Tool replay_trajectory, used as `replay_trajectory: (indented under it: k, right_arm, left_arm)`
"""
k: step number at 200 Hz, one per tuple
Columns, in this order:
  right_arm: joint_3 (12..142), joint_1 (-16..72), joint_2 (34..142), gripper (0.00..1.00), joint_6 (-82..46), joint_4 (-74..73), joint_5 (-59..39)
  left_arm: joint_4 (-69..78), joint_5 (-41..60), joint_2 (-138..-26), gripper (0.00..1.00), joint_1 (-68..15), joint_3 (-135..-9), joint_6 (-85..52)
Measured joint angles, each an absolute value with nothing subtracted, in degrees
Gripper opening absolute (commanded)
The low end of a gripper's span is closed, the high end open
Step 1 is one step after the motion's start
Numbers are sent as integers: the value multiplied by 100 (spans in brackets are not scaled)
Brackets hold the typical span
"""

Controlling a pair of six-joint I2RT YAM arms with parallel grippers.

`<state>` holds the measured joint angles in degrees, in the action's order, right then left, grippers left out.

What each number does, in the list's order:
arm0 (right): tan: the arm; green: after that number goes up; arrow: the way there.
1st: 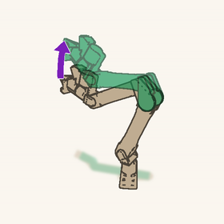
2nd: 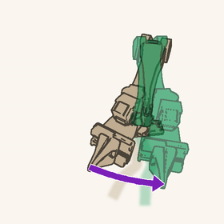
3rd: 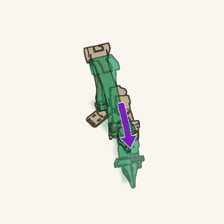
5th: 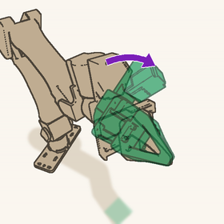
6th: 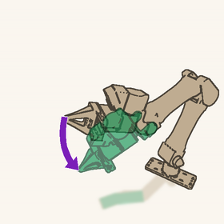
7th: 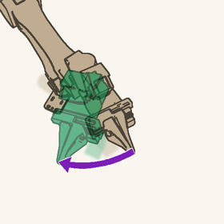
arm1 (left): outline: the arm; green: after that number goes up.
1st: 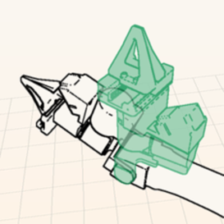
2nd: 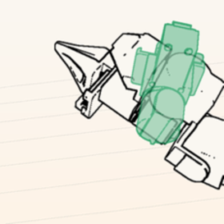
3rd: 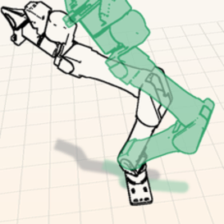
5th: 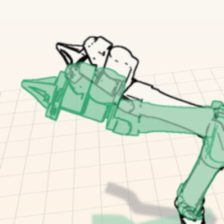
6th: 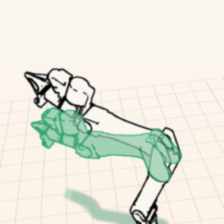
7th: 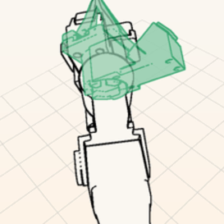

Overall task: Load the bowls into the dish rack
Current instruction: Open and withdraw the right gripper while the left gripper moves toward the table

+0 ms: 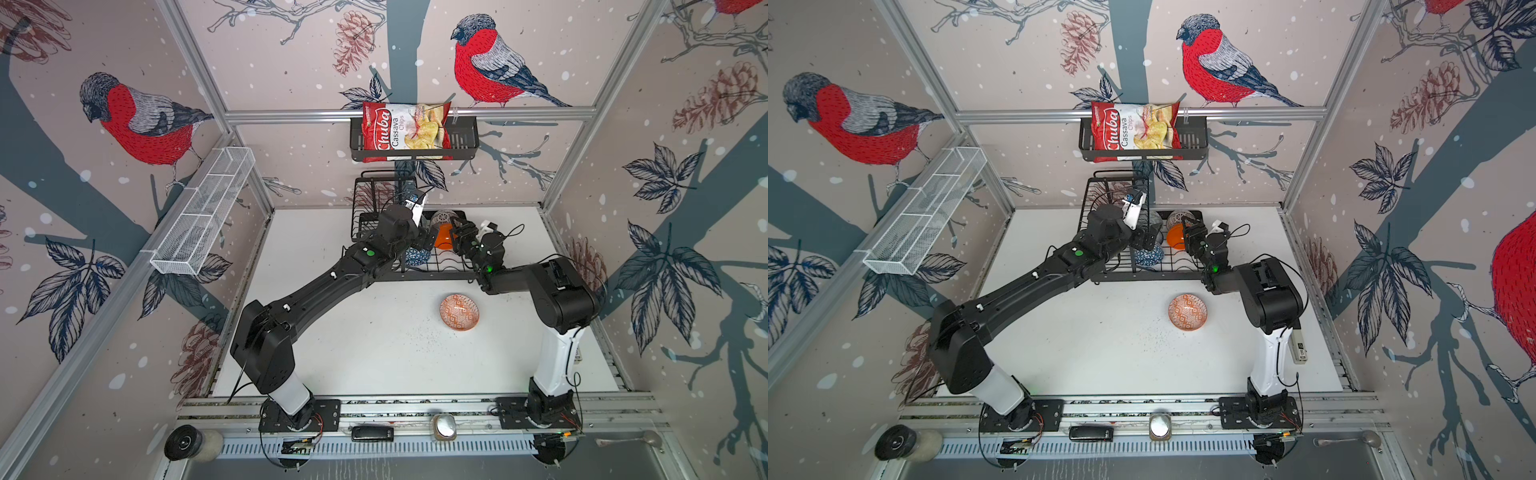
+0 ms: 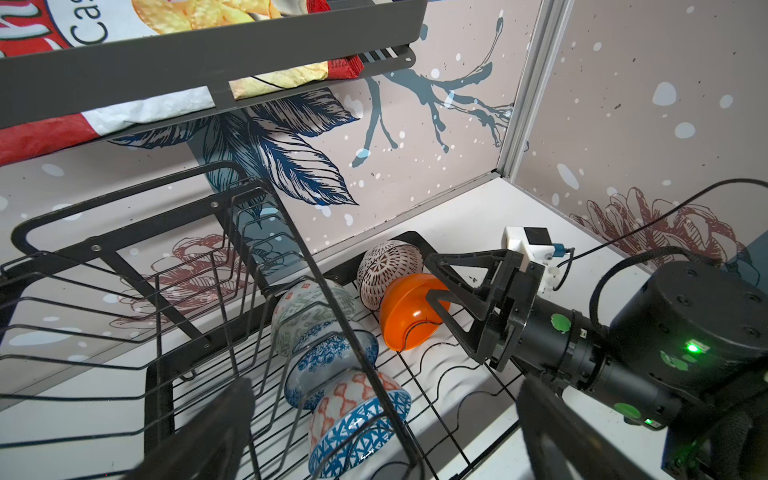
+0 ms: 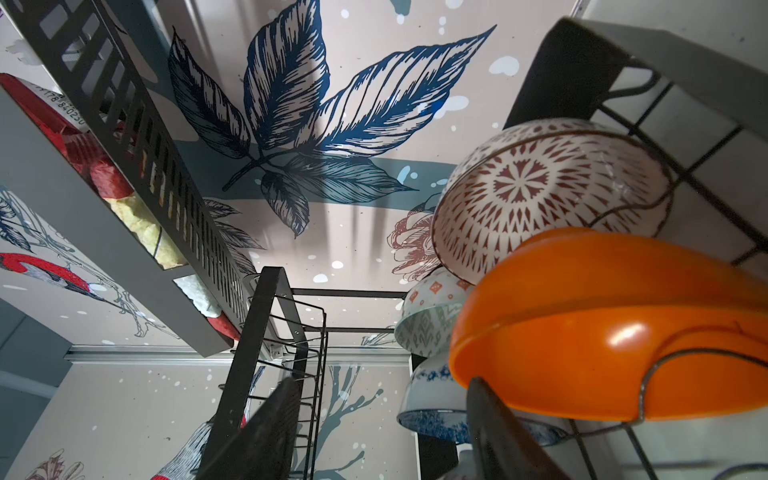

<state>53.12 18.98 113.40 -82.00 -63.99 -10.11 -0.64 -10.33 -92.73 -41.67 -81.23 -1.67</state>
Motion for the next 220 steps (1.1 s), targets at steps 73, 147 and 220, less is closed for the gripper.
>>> replay_trajectory:
  k: [73,147,220]
  right_arm:
    - [5216,1896,10608,100,-7365,-5819,-768]
    - [4982,1754,9391,100,-6001,-4534,-558]
    - [4477,1691,7282,100,-4154,-2130,56]
  left_arm:
    - [25,-1205,-9172,98,-4167,-7972,-169]
    - [-82,-1774,-9212,98,-4574,-8162,-499]
    - [191,-1710,-8451,98,-4764,-7059,-2027]
